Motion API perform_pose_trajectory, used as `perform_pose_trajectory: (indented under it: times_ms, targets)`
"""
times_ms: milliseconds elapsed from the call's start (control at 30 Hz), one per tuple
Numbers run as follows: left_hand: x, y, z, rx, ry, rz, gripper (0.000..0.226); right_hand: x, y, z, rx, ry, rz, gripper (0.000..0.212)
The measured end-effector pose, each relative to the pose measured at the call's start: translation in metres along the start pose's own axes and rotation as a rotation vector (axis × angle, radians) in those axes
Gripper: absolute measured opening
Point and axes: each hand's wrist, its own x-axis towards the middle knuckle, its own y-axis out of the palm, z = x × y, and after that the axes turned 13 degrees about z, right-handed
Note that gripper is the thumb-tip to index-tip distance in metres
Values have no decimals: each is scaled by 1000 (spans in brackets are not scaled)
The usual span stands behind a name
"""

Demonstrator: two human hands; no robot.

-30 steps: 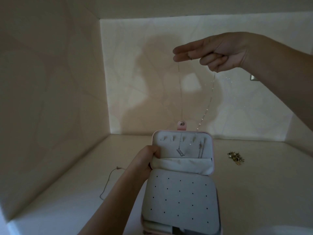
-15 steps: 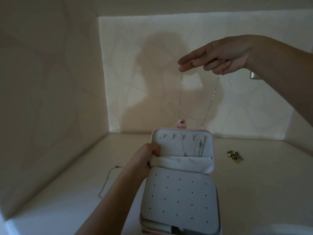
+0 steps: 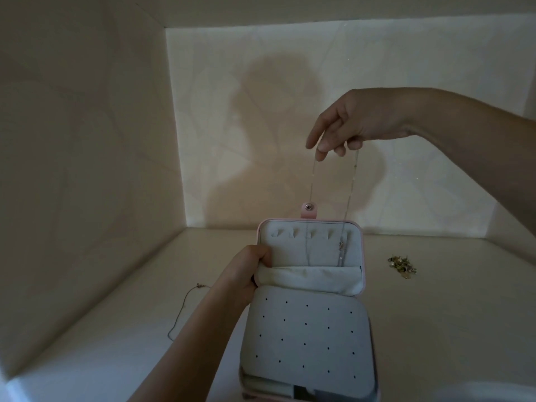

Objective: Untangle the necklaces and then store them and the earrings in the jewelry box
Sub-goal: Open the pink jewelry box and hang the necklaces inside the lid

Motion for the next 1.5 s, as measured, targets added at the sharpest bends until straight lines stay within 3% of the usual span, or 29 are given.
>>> perform_pose_trajectory:
  times_ms: [333, 467, 667, 800, 1100, 1500]
  targets:
    - [-3, 1, -2, -12, -20, -49, 15, -1, 16, -9, -20, -50, 82, 15]
    - [-2, 1, -3, -2, 0, -54, 38, 0, 34, -17, -89, -40, 18, 10]
    - [-3, 3, -4, -44, -27, -92, 15, -3, 66, -35, -143, -107, -100, 15]
    - [-5, 4, -6, -45, -13, -67, 39, -3, 83, -48, -187, -144, -184, 13]
    - [-6, 5, -6, -42, -30, -92, 23, 6, 105, -73, -450, -261, -281, 10]
    - [-14, 11, -10, -93, -55, -66, 30, 10, 104, -86, -402, -317, -340, 7]
